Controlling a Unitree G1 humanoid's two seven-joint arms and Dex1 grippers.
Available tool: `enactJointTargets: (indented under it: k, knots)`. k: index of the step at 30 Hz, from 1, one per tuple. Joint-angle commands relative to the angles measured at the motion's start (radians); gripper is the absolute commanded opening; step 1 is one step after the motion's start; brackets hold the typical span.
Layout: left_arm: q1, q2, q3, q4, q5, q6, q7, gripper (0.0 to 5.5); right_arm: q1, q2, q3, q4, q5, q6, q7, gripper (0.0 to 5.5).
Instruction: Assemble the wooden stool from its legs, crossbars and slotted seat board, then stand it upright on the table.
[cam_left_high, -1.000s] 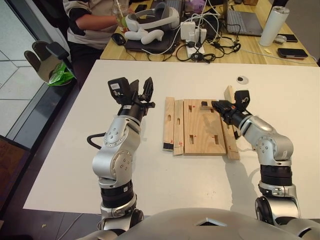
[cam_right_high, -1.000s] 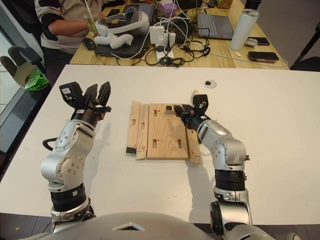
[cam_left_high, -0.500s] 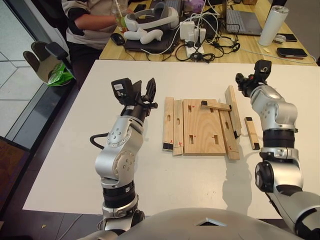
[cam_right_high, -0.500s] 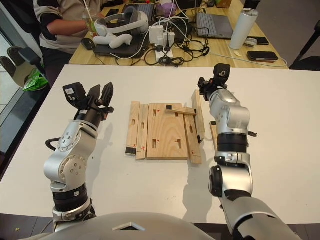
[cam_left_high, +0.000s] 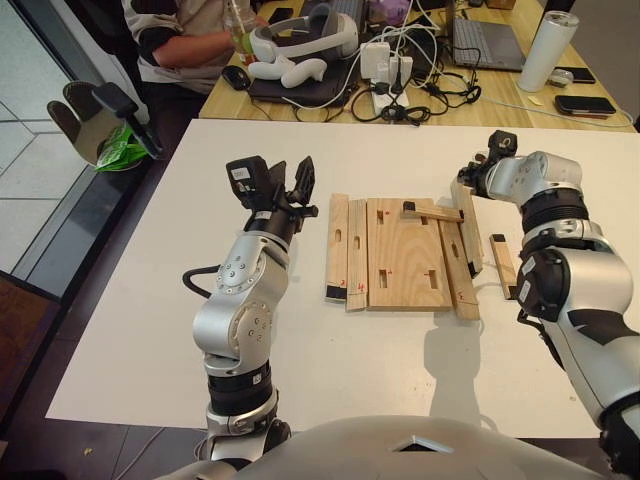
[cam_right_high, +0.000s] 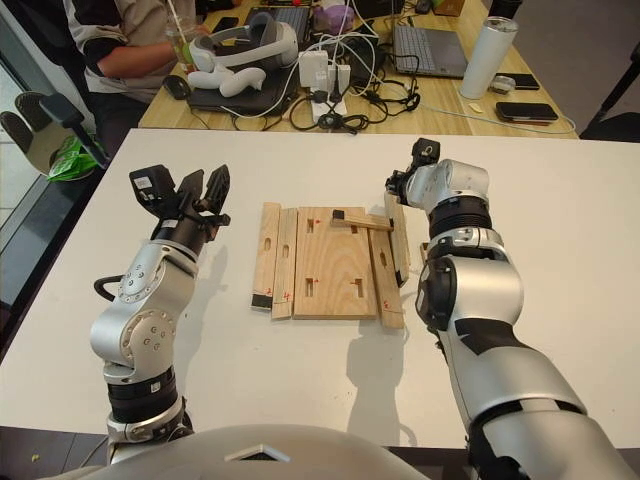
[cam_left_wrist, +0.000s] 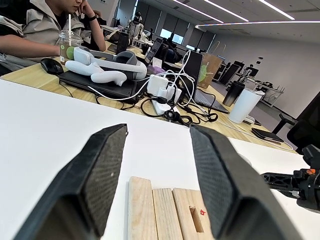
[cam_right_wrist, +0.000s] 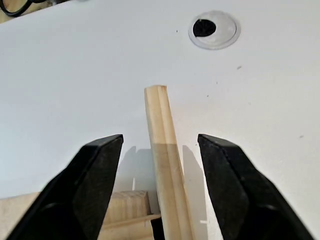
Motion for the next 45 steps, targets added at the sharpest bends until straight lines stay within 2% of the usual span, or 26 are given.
enactJointTargets:
  k: [1, 6, 17, 24, 28, 36, 41, 45]
  knots:
    - [0.0, -0.005, -0.005, 0.002, 0.001, 0.006, 0.0, 2.31, -0.016, -0.021, -0.014, 0.066, -0.003, -0.015, 0.006, 2.82]
    - [-0.006, -0.004, -0.009, 0.007, 0.001, 0.009, -0.004, 2.31, 0.008, -0.03, -0.009, 0.133, -0.027, -0.097, 0.004, 2.82]
    - [-0.022, -0.006, -0.009, 0.009, -0.001, 0.014, -0.007, 2.31, 0.015, -0.037, -0.048, 0.169, -0.011, -0.173, 0.05, 1.04]
    - [-0.022, -0.006, -0.004, 0.01, 0.005, 0.003, -0.005, 2.31, -0.007, -0.068, -0.102, 0.136, 0.027, -0.225, 0.083, 1.03]
    - [-0.028, -0.003, 0.01, 0.014, 0.01, -0.009, -0.003, 2.31, -0.01, -0.055, -0.164, -0.025, 0.122, -0.373, 0.229, 1.03]
    - [-0.068, -0.022, 0.023, 0.059, 0.024, -0.061, 0.008, 2.31, 0.119, 0.064, -0.209, -0.485, 0.327, -0.402, 0.375, 1.02]
    - [-0.253, -0.053, 0.037, 0.198, 0.027, -0.075, 0.032, 2.31, 0.194, 0.21, -0.208, -0.684, 0.477, -0.391, 0.39, 1.02]
    - [-0.385, -0.072, -0.048, 0.257, -0.013, 0.045, -0.024, 2.31, 0.229, 0.288, -0.158, -0.797, 0.539, -0.363, 0.407, 1.01]
